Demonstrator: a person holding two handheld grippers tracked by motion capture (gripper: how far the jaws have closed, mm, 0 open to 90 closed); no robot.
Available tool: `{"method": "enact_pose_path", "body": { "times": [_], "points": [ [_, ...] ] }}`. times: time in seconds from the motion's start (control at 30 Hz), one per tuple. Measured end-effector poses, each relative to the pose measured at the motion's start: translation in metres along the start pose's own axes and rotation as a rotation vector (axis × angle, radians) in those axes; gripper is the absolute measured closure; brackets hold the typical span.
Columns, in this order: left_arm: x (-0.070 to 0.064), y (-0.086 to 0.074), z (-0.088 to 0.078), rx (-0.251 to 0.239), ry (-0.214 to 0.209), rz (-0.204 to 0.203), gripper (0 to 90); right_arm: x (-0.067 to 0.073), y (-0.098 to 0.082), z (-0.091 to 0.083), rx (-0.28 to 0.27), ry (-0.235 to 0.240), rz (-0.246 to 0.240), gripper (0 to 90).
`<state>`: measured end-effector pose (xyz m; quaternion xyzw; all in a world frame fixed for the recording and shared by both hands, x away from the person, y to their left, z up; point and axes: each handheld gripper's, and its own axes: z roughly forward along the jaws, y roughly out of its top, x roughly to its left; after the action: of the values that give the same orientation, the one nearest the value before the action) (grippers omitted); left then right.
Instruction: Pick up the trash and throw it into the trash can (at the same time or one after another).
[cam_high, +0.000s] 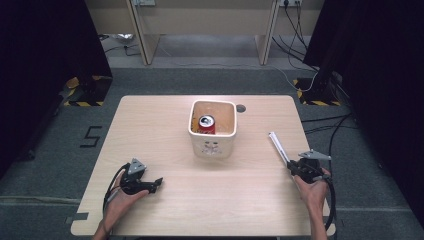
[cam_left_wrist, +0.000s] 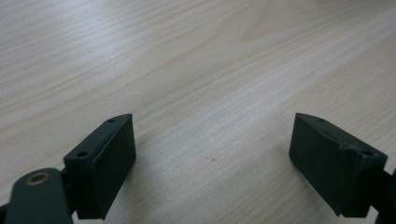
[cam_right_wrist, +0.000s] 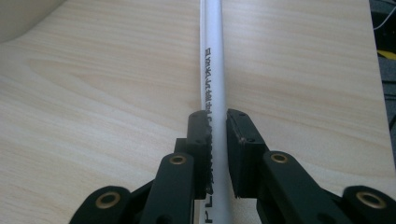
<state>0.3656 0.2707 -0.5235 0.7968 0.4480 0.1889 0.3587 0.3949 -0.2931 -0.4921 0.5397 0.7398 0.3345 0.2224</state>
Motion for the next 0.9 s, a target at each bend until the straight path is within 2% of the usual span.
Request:
{"method": "enact_pose_path", "body": {
  "times": [0.5, 0.73, 0.9],
  "points": [
    [0.0, 0.0, 0.0, 0.0, 0.0, 0.0, 13.8, 0.002, 0.019, -0.021, -0.088, 0.02, -0.009, 79.9],
    [0.0, 0.0, 0.0, -0.001, 0.0, -0.002, 13.8, 0.007, 0.035, -0.032, -0.136, 0.038, -0.019, 79.9],
    [0.0, 0.0, 0.0, -0.001, 0.0, -0.002, 13.8, 0.013, 0.049, -0.033, -0.156, 0.055, -0.03, 79.9]
  ]
}}
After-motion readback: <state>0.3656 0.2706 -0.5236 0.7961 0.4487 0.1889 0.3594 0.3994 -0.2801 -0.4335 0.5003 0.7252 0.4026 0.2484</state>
